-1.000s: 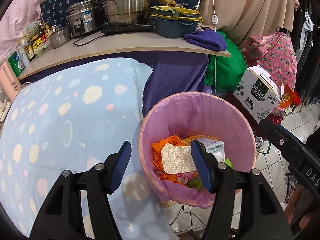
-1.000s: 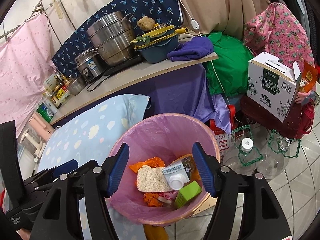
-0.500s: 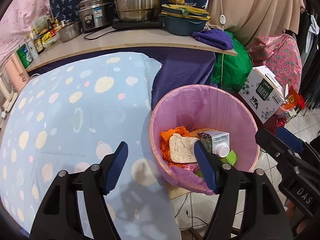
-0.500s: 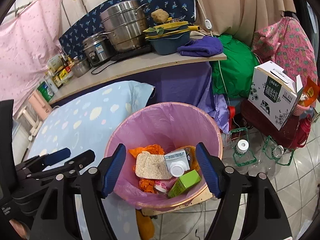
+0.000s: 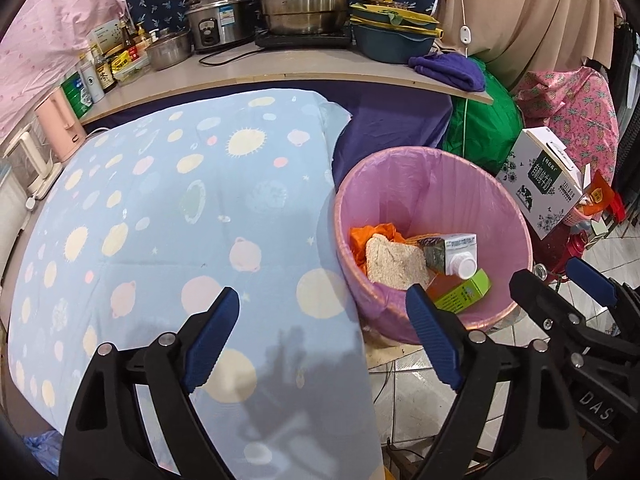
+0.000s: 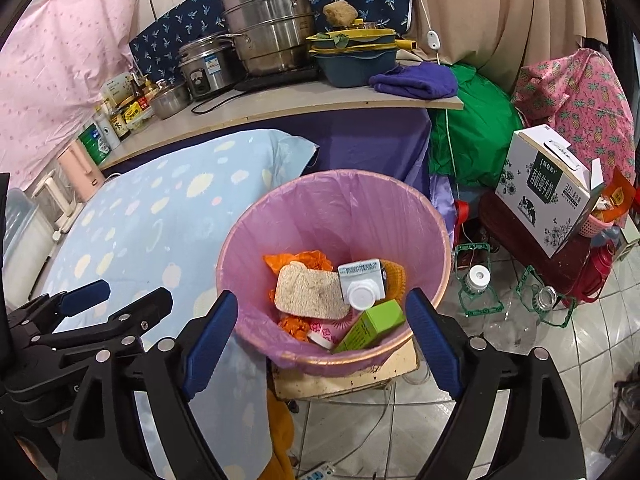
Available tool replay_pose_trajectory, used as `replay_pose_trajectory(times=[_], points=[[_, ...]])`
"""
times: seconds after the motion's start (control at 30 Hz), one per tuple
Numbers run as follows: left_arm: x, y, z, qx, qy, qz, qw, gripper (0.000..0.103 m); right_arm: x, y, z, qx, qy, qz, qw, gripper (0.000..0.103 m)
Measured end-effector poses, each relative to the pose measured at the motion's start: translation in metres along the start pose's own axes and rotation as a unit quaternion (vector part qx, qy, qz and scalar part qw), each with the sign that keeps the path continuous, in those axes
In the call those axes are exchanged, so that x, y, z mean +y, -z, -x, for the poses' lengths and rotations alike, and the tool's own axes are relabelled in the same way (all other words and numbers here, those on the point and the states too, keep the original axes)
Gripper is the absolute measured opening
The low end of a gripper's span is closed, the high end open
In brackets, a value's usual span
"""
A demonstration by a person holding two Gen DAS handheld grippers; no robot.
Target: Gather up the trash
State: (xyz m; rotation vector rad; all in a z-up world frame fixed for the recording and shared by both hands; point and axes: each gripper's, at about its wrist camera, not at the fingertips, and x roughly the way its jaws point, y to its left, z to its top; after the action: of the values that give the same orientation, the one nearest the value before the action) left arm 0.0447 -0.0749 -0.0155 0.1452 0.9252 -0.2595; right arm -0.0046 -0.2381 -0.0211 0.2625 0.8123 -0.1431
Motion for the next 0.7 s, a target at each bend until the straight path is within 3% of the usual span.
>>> replay_pose_trajectory(times=[0.33, 0.7], points=[[0.008, 0.022, 0.008, 0.011, -0.016, 0.013, 0.9997, 0.093, 0.002, 0.017, 0.005, 0.017, 0.004, 0.003, 1.0, 0.086], [0.011, 0.04, 0.011, 0.021, -0.031, 0.016, 0.9992, 0.094, 0.005, 0.033, 0.009, 0.025, 0.022, 0.021, 0.999, 0.091]])
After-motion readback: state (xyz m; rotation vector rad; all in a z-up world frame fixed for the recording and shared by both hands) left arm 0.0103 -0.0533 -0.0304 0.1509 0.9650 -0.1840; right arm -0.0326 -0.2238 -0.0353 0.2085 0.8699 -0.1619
